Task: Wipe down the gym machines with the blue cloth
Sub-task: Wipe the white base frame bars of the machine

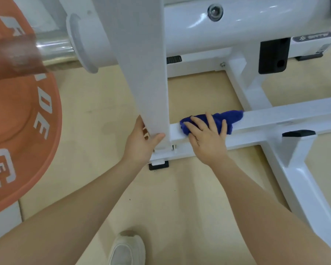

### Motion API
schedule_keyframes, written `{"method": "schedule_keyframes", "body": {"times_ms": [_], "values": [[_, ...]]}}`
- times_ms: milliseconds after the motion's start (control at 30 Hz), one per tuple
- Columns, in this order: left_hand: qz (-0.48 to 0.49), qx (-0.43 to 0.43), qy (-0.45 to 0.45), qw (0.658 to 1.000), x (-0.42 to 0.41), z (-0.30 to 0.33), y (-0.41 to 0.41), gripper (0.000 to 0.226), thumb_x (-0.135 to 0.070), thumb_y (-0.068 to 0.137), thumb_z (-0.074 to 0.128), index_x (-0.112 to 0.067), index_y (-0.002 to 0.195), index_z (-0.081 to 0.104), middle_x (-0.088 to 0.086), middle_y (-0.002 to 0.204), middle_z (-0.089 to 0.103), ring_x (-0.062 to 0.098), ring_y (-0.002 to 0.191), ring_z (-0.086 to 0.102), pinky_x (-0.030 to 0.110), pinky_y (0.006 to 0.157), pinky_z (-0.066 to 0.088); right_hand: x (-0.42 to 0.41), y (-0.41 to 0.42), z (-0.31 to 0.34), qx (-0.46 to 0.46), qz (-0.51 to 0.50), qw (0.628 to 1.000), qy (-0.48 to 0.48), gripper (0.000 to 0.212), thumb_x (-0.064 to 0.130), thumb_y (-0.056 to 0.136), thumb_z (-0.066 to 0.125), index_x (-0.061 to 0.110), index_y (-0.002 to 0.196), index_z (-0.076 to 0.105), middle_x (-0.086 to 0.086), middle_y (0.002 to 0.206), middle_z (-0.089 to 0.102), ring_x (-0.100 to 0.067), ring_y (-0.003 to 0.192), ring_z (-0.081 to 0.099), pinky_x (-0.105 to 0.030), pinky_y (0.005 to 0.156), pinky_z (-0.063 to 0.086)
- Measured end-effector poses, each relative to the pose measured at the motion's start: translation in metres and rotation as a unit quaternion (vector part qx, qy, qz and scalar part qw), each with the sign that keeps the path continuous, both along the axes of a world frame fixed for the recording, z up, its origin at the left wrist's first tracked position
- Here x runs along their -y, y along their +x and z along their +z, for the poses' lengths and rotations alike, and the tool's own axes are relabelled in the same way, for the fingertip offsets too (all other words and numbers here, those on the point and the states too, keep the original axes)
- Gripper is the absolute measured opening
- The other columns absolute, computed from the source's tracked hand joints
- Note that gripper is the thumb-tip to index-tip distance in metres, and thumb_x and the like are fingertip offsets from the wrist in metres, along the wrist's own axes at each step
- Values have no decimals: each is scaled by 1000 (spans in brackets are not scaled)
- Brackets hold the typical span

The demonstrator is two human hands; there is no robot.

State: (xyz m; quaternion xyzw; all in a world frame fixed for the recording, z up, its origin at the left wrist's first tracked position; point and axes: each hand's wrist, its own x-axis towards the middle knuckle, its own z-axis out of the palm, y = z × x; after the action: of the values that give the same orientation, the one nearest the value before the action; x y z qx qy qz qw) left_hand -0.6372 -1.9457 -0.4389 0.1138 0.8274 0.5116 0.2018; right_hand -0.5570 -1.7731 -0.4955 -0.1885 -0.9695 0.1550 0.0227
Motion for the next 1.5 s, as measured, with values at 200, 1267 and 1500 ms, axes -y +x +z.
{"method": "schedule_keyframes", "body": {"times_ms": [200,1267,1500], "values": [[-12,8,-35,999,2,9,-7,48,-16,81,69,-27,122,46,-21,104,59,-13,89,53,6,67,41,8,-7,10,18,-67,998,-7,43,23,98,34,28,141,36,7,154,25,-18,144,9,-48,112,3],[6,5,-17,1000,1,8,-3,43,-13,79,69,-29,114,49,-23,103,59,-8,96,54,10,74,41,48,-13,-24,-90,83,991,60,69,-1,61,73,1,128,55,-12,131,57,-33,120,54,-44,105,34],[1,0,-39,999,2,3,3,36,-19,85,63,-30,115,47,-28,105,57,-10,102,52,21,90,38,-66,38,-20,8,-162,984,67,78,-6,83,51,11,150,15,-6,157,14,-29,145,8,-40,118,2]]}}
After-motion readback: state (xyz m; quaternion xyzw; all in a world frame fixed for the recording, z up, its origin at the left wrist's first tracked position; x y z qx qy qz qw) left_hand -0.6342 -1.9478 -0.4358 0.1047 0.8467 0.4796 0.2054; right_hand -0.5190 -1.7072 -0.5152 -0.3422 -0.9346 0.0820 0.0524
